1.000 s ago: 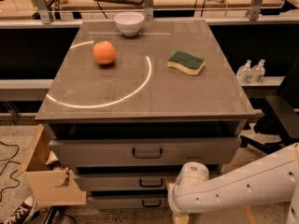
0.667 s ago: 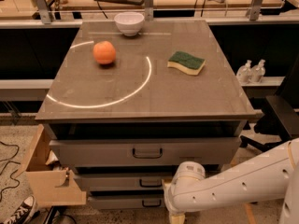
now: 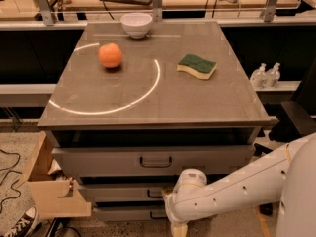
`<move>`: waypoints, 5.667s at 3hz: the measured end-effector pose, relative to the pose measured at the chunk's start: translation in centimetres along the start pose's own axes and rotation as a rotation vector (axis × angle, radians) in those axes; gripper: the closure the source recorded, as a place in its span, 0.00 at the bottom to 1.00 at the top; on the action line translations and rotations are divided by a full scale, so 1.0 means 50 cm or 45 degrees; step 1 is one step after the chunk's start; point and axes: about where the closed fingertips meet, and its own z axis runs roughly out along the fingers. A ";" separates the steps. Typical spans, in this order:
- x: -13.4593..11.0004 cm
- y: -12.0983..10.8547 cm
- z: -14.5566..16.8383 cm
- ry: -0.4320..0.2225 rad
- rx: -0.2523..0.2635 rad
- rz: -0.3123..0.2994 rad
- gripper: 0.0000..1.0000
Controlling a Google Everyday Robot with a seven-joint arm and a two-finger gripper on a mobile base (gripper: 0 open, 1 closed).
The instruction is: Open middle drawer
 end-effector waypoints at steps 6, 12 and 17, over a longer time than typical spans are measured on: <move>-0.045 -0.010 0.054 0.013 -0.096 -0.046 0.88; -0.049 -0.009 0.053 0.013 -0.097 -0.046 1.00; -0.047 0.003 0.047 0.020 -0.094 -0.034 1.00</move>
Offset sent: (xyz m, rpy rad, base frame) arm 0.0068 0.0304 -0.0240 -0.0324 0.0762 0.0529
